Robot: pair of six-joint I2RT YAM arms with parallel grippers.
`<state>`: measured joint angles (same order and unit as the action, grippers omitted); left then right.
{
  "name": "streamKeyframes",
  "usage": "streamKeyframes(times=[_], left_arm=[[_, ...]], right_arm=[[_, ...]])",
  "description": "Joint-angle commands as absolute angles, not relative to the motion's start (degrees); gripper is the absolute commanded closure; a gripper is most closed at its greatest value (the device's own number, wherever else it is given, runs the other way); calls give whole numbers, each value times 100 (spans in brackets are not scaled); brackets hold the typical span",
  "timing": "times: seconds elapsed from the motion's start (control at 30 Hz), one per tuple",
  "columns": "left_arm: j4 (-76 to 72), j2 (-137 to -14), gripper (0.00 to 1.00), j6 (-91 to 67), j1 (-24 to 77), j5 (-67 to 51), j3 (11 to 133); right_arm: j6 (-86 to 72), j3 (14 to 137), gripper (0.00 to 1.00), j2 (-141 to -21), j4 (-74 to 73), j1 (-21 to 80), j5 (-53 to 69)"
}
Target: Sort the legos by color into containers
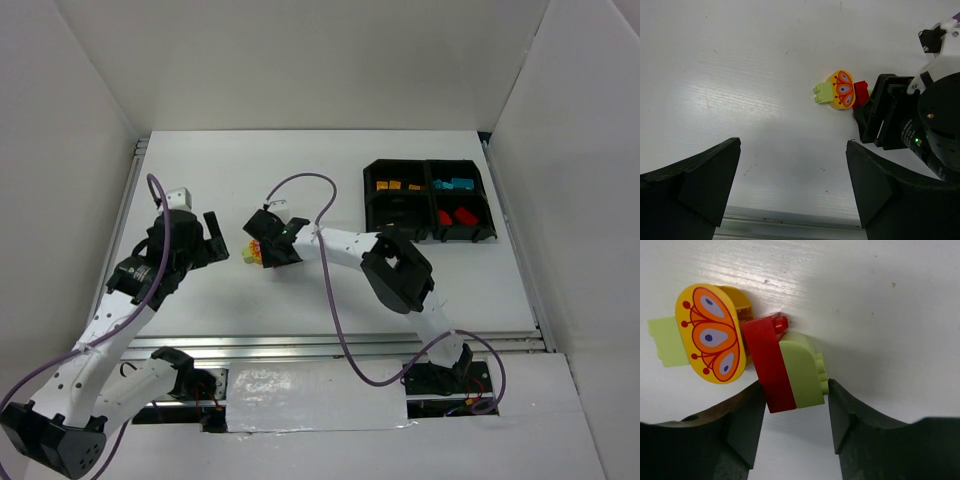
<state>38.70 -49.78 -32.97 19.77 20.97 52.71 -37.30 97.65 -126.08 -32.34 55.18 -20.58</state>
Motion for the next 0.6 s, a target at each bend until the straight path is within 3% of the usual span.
streamKeyframes(times=[0.0, 0.2, 0.27, 0.57], left_arm=[[3612, -4948, 0, -3155, 1881, 1891, 5265], [3481, -5097, 1, -3094, 1819, 1530, 5230], [3358, -5202, 1, -3172, 1802, 1197, 5264], [1744, -5931, 2, -4410, 1784, -1114, 5212]], right_arm=[[-3517, 9660, 47, -12630, -2875, 5449, -1830], [-2919, 9178, 78, -12200, -2365, 5458, -1687], [-2848, 8879, 100, -11728, -2084, 5458, -1775], [-2909, 6902, 100, -9591, -1258, 5467, -1846]])
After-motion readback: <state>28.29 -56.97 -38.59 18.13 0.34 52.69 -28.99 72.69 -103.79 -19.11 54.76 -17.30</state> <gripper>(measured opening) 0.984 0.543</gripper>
